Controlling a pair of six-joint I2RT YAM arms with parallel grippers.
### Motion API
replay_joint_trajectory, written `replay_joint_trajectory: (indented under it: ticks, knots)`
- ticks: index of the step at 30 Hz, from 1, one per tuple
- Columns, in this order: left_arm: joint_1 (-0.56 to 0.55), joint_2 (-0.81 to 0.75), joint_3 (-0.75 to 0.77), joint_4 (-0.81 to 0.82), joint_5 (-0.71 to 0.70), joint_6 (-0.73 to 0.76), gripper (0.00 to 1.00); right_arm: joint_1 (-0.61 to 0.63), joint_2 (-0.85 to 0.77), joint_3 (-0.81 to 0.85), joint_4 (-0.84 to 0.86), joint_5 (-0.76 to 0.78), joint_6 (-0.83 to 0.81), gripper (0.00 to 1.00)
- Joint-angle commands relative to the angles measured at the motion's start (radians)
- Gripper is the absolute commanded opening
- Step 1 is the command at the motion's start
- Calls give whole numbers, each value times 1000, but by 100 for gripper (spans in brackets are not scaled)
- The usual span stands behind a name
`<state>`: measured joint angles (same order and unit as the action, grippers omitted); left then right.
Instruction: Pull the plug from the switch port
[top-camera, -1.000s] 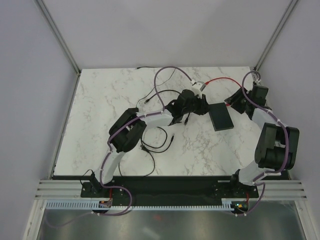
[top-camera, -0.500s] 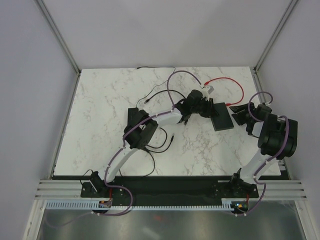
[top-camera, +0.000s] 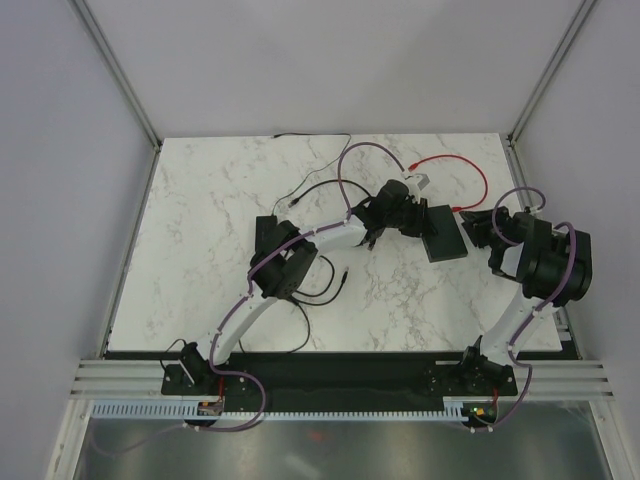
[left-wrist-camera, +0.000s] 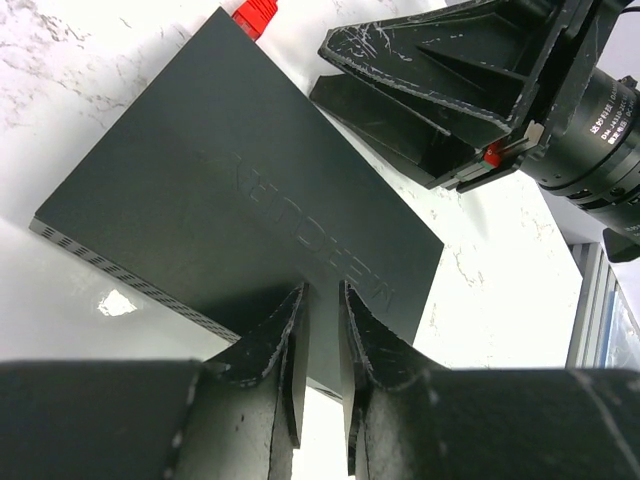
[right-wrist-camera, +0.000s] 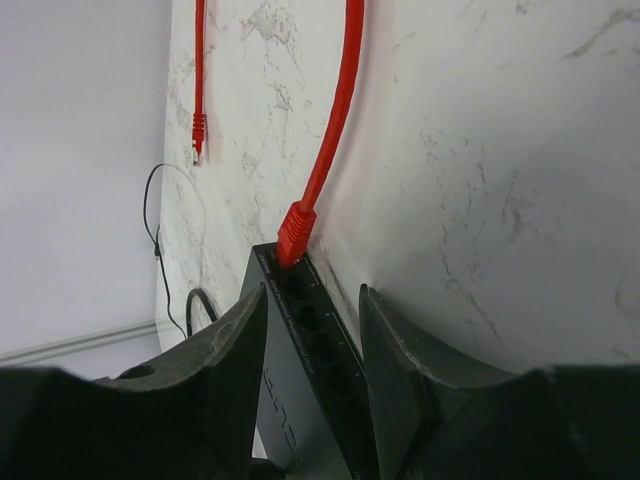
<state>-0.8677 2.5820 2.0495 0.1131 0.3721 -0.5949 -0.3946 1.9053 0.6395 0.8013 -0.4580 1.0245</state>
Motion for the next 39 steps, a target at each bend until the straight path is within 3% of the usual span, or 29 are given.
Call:
replay_joint_trajectory:
  ticks: [1,17,21,39]
  knots:
    - [-7,-3,26,-47,-12,6,25,14,23,12,32,4,-18,49]
    - [-8,-6,29,-64,-13,9,24,83,41,26,75,125,16,43]
    - [-10,-6,26,-64,-15,10,24,83,50,2,113,154,51,35]
    - [-8,1,44,-82,-12,12,24,85,139,60,182,74,101,37]
